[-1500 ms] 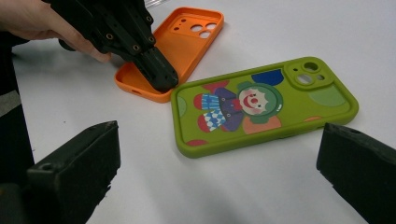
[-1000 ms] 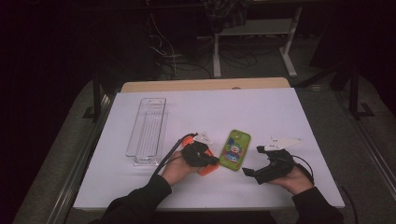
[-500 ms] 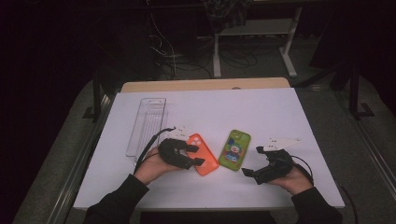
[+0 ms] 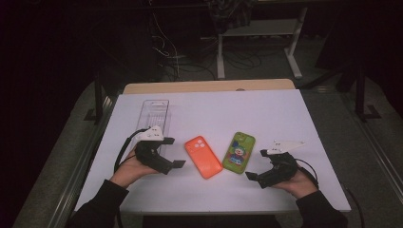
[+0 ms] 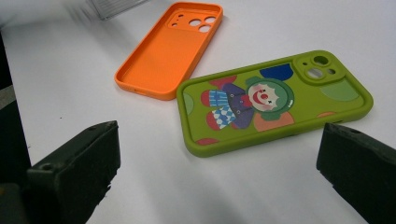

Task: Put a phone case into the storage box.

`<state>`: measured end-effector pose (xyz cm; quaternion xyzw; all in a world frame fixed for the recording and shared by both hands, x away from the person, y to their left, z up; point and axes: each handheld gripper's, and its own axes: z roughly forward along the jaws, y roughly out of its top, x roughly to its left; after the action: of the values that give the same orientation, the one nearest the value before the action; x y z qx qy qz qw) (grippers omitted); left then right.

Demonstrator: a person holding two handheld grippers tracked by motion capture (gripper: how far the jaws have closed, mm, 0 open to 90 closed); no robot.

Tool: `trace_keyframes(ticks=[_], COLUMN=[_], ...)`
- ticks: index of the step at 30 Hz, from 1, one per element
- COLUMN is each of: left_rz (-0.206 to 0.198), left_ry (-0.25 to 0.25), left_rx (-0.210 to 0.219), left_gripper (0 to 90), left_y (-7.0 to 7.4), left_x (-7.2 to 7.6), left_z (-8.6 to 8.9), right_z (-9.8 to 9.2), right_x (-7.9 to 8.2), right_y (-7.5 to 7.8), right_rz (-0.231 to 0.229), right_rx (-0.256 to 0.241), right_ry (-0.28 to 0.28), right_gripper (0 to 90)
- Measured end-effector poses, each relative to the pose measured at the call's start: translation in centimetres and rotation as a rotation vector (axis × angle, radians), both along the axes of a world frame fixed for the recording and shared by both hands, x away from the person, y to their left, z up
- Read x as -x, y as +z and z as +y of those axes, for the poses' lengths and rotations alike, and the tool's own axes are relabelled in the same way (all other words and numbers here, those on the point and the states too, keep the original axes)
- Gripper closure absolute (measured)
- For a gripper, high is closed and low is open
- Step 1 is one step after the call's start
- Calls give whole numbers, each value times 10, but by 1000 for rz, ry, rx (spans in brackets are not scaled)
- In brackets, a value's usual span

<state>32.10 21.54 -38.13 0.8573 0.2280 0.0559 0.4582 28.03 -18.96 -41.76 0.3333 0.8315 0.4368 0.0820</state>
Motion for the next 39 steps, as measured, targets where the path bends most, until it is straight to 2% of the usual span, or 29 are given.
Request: trace_keyframes(ticks=[4,5,6,8,12,13,22,27,28,30,36,39], left_rz=[-2,-15,-8,-20,-16,-20,1,8,16,11,16,17], left_ry=[35,38,46,50,57,53,48,40,47,43,57,54], left_rx=[13,15,26,19,44,30,7,9,22,13,37,35], left_gripper=[0,0,0,0,0,0,0,0,0,0,0,0], left_y=[-3,-4,-5,-5,-7,-7,-11,-11,-11,-11,-9,-9], left_x=[3,3,3,4,5,6,6,6,6,5,6,5], left_z=[13,17,19,24,32,33,33,35,36,37,39,39], right_z=[0,0,0,0,-1,-1,2,7,9,12,22,27], right_x=[0,0,0,0,1,2,2,-2,-3,-5,-12,-16], right_y=[0,-1,-1,-1,-1,-1,-1,5,7,10,17,21], right_rz=[-1,1,3,7,2,4,15,25,23,27,44,48], right_rx=[4,4,5,5,8,8,9,16,17,23,41,41], right_ry=[0,-2,-3,-7,-13,-19,-59,-78,-78,-80,-84,-88], right_gripper=[0,0,0,0,0,0,0,0,0,0,0,0])
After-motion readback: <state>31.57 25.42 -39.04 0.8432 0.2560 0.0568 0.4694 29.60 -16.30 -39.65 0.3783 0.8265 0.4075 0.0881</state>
